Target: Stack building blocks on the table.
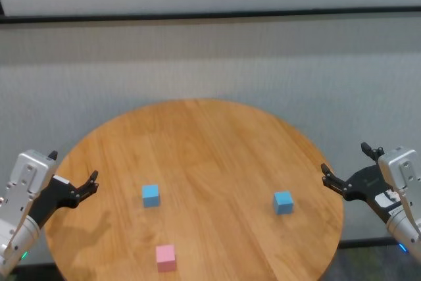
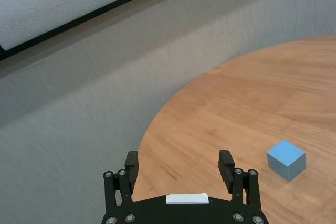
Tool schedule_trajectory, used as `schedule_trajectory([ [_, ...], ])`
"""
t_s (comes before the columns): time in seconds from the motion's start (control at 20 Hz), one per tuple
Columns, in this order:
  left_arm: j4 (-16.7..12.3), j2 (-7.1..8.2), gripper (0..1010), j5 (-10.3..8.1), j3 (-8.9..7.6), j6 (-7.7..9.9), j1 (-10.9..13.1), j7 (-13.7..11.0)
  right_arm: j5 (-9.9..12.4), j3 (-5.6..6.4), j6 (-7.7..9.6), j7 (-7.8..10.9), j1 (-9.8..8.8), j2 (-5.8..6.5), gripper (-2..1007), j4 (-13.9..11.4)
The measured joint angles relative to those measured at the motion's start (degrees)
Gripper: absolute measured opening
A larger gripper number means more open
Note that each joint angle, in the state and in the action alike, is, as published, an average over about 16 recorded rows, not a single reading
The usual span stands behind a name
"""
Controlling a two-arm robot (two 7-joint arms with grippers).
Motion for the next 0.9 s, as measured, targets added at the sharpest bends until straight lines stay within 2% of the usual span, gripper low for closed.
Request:
schedule_trajectory([
  [0.9,-0.1,0.02,1002,0.01,-0.04,-0.03,0.1,0.0,0.0,0.0,0.0,0.0,0.0,0.0,1005,0.0],
])
